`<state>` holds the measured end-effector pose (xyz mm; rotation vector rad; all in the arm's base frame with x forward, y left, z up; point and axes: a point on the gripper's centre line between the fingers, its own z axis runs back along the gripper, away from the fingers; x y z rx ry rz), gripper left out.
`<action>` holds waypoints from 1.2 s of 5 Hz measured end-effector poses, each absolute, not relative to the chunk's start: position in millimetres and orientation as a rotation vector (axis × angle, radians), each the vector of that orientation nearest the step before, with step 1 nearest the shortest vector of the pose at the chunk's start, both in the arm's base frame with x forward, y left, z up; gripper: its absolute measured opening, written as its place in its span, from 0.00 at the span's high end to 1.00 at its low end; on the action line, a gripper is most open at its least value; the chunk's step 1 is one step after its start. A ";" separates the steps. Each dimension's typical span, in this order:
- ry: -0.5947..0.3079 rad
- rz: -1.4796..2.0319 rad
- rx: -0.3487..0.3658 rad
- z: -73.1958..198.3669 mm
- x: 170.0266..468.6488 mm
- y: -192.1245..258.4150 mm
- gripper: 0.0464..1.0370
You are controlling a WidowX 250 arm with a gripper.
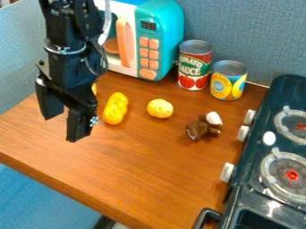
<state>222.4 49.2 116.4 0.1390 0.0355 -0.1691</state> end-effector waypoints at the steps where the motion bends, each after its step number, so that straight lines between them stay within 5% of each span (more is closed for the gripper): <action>1: 0.056 -0.169 0.129 111.1 220.8 48.4 0.04; 3: 0.001 -0.075 0.061 115.3 263.3 82.5 0.04; 6: -0.071 0.021 0.112 124.1 324.1 110.7 0.04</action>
